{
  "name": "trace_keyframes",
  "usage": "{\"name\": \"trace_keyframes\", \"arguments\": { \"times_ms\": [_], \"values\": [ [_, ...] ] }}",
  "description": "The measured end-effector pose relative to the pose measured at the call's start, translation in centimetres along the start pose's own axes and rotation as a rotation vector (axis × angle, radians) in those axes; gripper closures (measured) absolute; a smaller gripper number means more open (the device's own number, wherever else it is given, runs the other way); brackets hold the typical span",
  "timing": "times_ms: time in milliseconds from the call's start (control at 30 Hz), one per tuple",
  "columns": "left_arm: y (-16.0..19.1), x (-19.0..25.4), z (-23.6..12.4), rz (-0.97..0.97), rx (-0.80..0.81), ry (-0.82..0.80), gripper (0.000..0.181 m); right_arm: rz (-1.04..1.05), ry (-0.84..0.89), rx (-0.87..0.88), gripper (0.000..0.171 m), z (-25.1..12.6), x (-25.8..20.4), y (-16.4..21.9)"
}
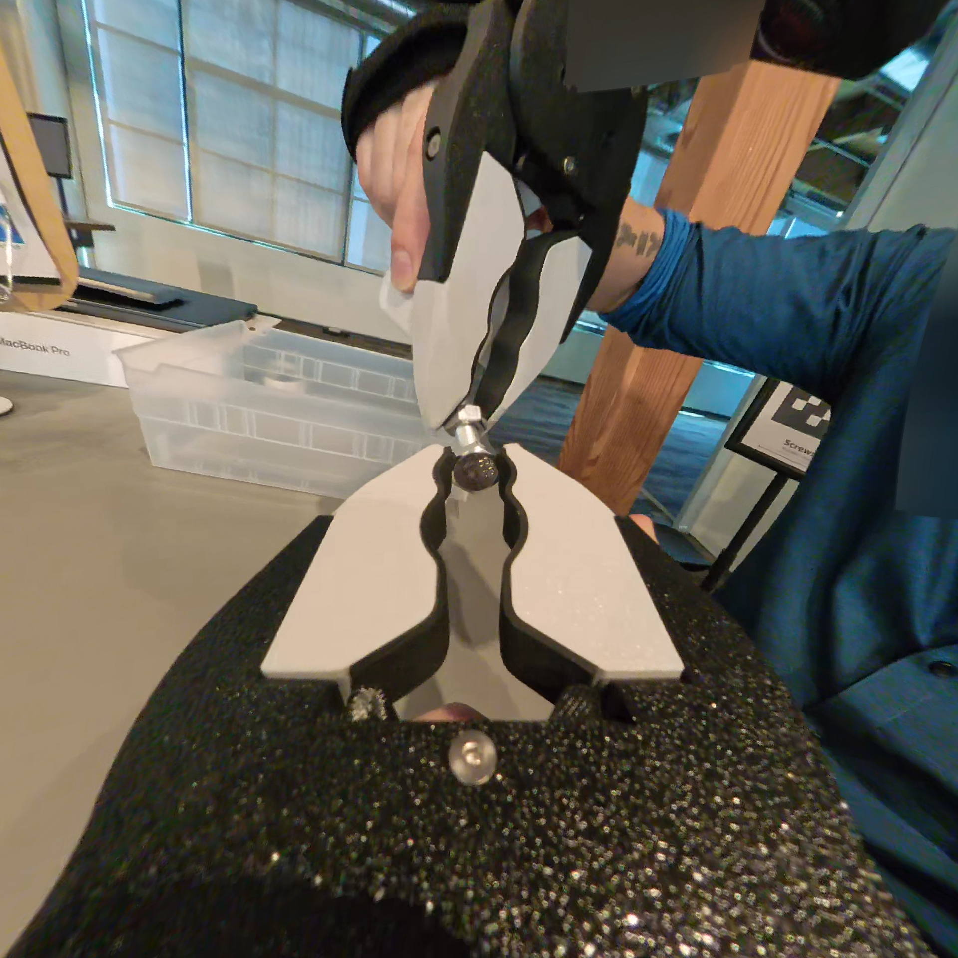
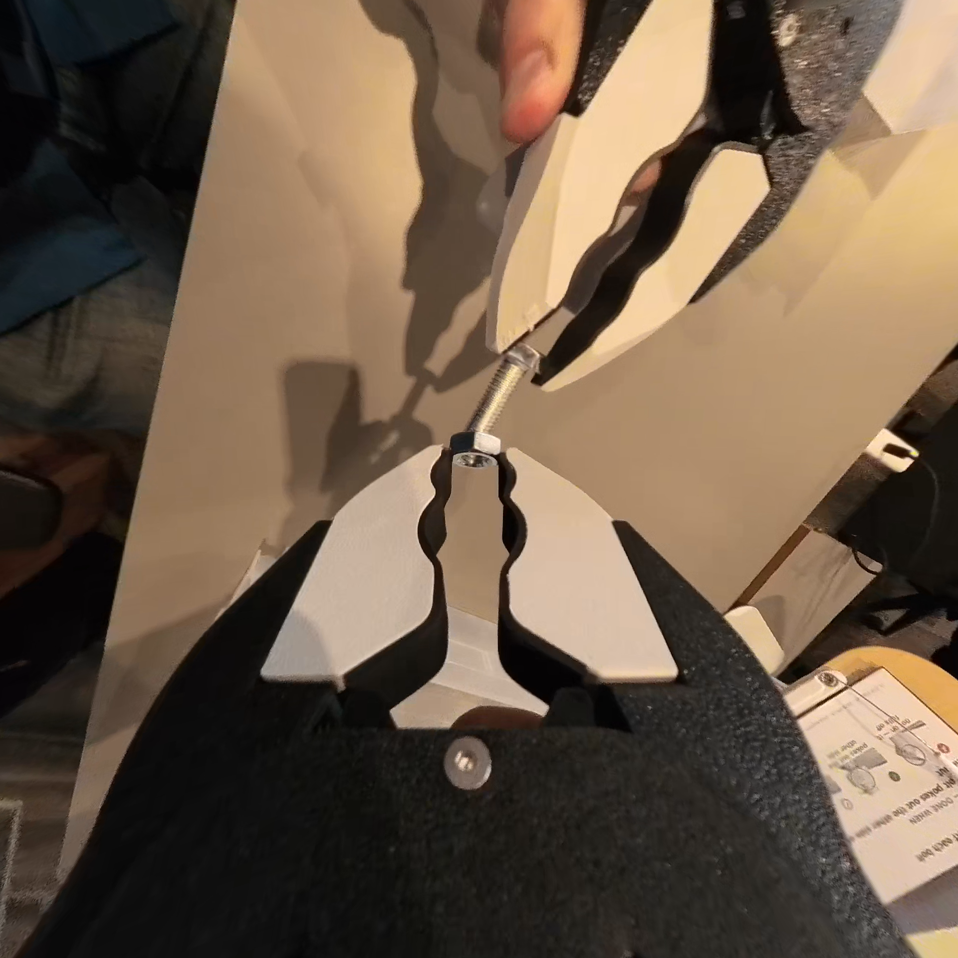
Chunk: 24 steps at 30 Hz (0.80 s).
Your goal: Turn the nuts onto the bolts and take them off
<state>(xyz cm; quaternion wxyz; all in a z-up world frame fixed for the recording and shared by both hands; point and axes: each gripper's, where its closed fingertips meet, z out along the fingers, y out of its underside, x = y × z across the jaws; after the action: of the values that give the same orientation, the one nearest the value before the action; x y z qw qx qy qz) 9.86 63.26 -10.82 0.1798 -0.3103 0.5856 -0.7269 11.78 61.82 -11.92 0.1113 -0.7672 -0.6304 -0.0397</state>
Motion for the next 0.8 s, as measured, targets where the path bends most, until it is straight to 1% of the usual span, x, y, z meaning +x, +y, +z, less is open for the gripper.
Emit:
{"name": "trace_keyframes", "arguments": {
  "times_ms": [233,367,500,633,800],
  "values": [
    [-0.4,-0.2,-0.3,-0.004,0.05,0.006,0.165,0.062,0.051,0.096,0.154,-1.0,1.4,-0.2],
    [-1.5,-0.2,-0.9,-0.013,0.135,0.011,0.165,0.085,0.06,0.172,0.154,-1.4,1.4,-0.2],
    [-2.3,-0.3,-1.7,-0.048,0.22,0.03,0.165,0.087,0.127,0.235,0.154,-1.5,1.6,-0.5],
    [-2.2,-0.5,-1.6,-0.065,0.236,0.033,0.165,0.088,0.181,0.283,0.154,-1.9,1.9,-0.8],
    [-2.3,-0.3,-1.3,-0.071,0.248,0.039,0.165,0.085,0.227,0.292,0.154,-2.1,2.2,-1.0]
  ]
}}
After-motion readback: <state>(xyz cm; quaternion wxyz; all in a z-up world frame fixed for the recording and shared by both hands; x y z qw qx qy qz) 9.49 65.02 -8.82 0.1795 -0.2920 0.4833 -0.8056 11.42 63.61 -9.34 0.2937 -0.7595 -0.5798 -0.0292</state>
